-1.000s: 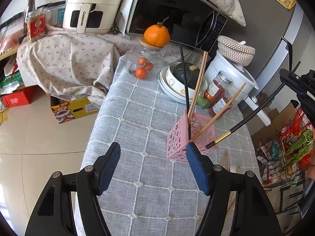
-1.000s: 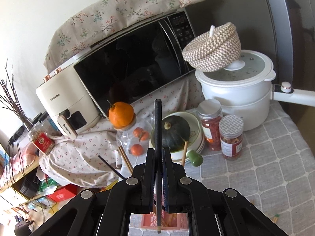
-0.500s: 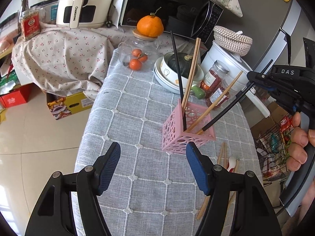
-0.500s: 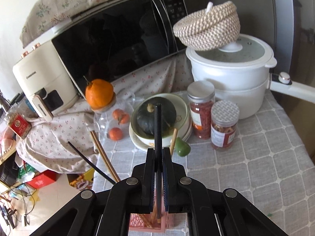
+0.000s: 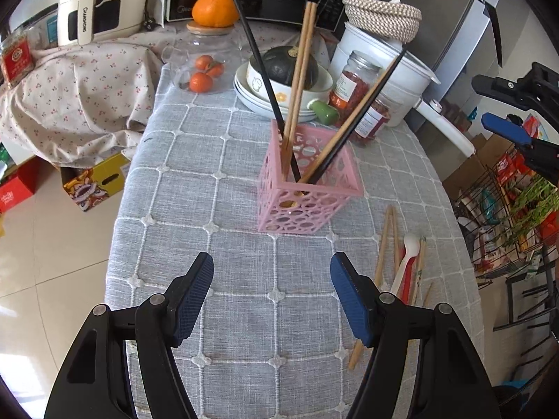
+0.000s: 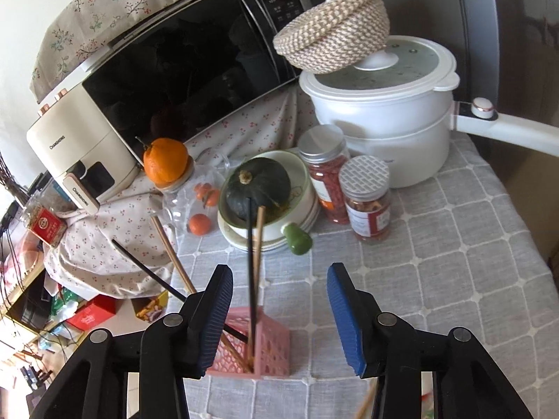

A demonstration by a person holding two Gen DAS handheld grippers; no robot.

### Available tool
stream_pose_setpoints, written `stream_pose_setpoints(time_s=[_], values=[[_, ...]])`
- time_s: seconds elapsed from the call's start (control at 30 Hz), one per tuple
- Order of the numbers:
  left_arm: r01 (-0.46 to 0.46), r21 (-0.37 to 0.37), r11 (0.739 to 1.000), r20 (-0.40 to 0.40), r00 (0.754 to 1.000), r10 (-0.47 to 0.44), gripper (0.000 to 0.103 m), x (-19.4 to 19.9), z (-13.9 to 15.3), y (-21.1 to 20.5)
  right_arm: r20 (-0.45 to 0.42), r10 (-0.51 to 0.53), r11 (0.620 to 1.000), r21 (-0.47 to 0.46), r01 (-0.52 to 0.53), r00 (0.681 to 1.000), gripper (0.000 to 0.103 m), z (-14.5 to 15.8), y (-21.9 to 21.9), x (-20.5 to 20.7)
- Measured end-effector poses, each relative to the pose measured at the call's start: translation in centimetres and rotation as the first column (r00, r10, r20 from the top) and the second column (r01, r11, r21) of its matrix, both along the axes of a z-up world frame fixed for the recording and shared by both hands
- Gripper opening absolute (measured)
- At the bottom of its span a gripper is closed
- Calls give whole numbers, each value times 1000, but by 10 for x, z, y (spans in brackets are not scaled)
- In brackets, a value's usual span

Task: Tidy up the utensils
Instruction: 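Move both open grippers back over the remaining utensils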

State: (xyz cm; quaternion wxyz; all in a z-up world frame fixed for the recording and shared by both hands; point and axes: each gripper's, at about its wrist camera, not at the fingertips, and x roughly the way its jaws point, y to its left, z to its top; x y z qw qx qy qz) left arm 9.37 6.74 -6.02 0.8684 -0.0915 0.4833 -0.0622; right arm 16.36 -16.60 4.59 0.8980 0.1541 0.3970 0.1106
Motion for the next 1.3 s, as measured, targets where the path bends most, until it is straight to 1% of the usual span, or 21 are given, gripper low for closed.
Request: stream_pose_setpoints(time_s=[0.07, 0.17, 0.3, 0.4, 0.53, 0.63, 0.73, 0.8, 0.87, 0.9, 0.93, 0.97, 1.0, 1.03, 1.13, 1.2, 1.3], values=[[28, 12, 1000, -16, 999, -28, 72, -1, -5, -11, -16, -4, 1000, -14, 4, 1000, 59, -9, -16, -10], [74, 18, 997, -44, 996, -73, 72, -2, -14, -28, -61, -18, 999, -53, 15, 998, 59, -28, -36, -24], [131, 45, 990, -79, 989, -127, 72, -5, -25, -49, -131, -38, 998, -53, 31, 991, 59, -54, -59, -36], [164, 75, 984, -101, 983, -156, 72, -7, -33, -62, -167, -53, 998, -55, 45, 985, 63, -71, -74, -44], [197, 101, 975, -131, 974, -183, 72, -5, -41, -76, -228, -85, 994, -92, 65, 970, 65, -93, -89, -49], [210, 97, 973, -149, 970, -194, 72, -1, -44, -84, -286, -103, 993, -93, 79, 953, 65, -109, -103, -55], [222, 62, 973, -152, 966, -211, 72, 0, -42, -94, -350, -87, 996, -60, 70, 933, 65, -121, -113, -56], [238, 61, 969, -155, 962, -226, 72, 2, -41, -103, -375, -74, 997, -51, 59, 924, 65, -125, -118, -56], [256, 54, 965, -154, 957, -245, 71, 4, -40, -113, -393, -66, 997, -68, 43, 917, 65, -129, -122, -55], [262, 52, 964, -147, 956, -252, 67, 5, -39, -117, -400, -58, 997, -77, 30, 915, 65, -131, -122, -55], [261, 58, 964, -134, 959, -251, 56, 6, -38, -121, -408, -49, 996, -85, 16, 912, 65, -133, -123, -54], [264, 70, 962, -125, 959, -254, 50, 7, -38, -126, -418, -42, 996, -93, 3, 908, 65, -136, -123, -53], [273, 85, 958, -124, 957, -262, 41, 11, -39, -132, -426, -37, 995, -99, -6, 904, 65, -138, -124, -52], [281, 96, 955, -122, 956, -269, 34, 15, -40, -137, -433, -32, 995, -103, -14, 901, 65, -140, -126, -52], [289, 93, 953, -111, 954, -279, 29, 32, -42, -153, -445, -19, 994, -106, -31, 895, 65, -143, -131, -52], [299, 97, 949, -111, 951, -288, 28, 44, -45, -166, -444, -16, 993, -112, -37, 896, 65, -143, -135, -52], [302, 134, 944, -116, 951, -288, 28, 64, -53, -185, -442, -17, 991, -126, -43, 897, 65, -142, -138, -52]])
